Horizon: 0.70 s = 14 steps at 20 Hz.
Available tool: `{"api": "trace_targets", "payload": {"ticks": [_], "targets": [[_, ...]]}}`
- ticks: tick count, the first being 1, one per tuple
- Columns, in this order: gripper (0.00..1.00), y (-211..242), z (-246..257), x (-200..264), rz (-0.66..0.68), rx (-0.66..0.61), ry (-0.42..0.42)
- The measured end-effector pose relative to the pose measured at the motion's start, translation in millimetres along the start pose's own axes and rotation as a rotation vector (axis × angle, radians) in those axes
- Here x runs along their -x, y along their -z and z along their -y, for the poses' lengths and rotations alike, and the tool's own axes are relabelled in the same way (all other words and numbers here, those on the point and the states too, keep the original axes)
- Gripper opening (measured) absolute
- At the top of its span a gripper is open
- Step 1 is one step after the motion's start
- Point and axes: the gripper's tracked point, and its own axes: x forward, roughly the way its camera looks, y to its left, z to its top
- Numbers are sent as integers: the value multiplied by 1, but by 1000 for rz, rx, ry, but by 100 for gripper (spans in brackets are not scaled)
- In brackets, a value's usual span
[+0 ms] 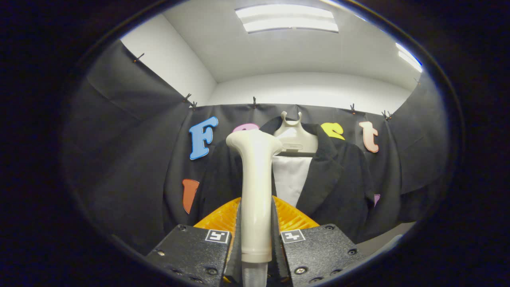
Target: Iron the clothes twice with a garment steamer, once on the left side and once on the right side.
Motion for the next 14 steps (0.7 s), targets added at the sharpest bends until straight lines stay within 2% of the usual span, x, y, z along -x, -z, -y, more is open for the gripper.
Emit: {"api": "trace_targets", "payload": {"ticks": [6, 14], "targets": [[34, 23, 3, 24, -49, 12, -3], [34, 73, 20, 55, -182, -1, 9]]}}
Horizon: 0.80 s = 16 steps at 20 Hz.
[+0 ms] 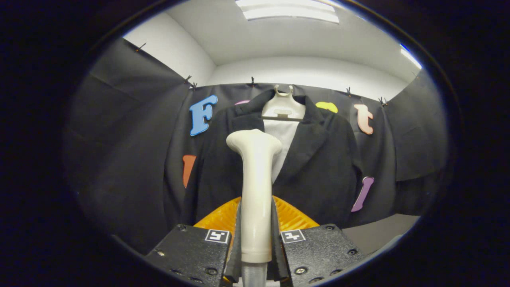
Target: Iron the clothes twice with a garment steamer, once on the left side and once on the right side.
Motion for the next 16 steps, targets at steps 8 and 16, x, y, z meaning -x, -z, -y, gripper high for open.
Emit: {"api": "trace_targets", "payload": {"ticks": [8, 16], "targets": [[34, 36, 0, 27, -58, 31, -23], [34, 80, -7, 59, -126, 61, -42]]}}
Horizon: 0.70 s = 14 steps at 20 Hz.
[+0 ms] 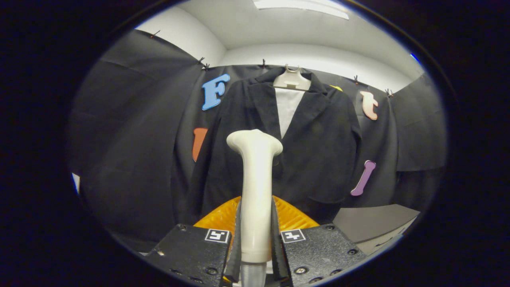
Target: Iron the clothes twice with a garment steamer, once on the left side and once on the right side.
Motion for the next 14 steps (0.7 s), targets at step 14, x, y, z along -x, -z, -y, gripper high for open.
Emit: {"api": "trace_targets", "payload": {"ticks": [14], "targets": [[34, 96, -26, 35, -180, 23, 0]]}}
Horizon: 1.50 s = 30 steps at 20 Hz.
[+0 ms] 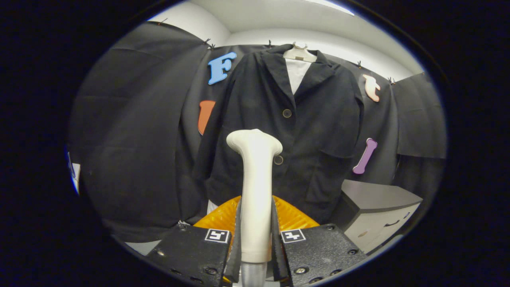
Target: Iron the clothes twice with a garment steamer, once on the left side and once on the right side.
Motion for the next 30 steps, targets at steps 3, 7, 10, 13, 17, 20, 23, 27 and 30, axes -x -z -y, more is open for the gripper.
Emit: {"api": "trace_targets", "payload": {"ticks": [3, 7, 10, 13, 17, 20, 23, 27, 30], "targets": [[34, 23, -6, -3, -53, 5, 9], [34, 46, -12, -4, -105, -5, 29], [34, 60, -20, -3, -135, 9, 22], [34, 84, -28, 0, -185, 24, 7], [34, 110, -32, 6, -249, 36, -5], [34, 118, -30, 16, -298, 41, -17], [34, 111, -24, 43, -308, 30, -35], [34, 98, 1, 77, -295, 28, -30], [34, 86, 26, 98, -285, -1, -20]]}}
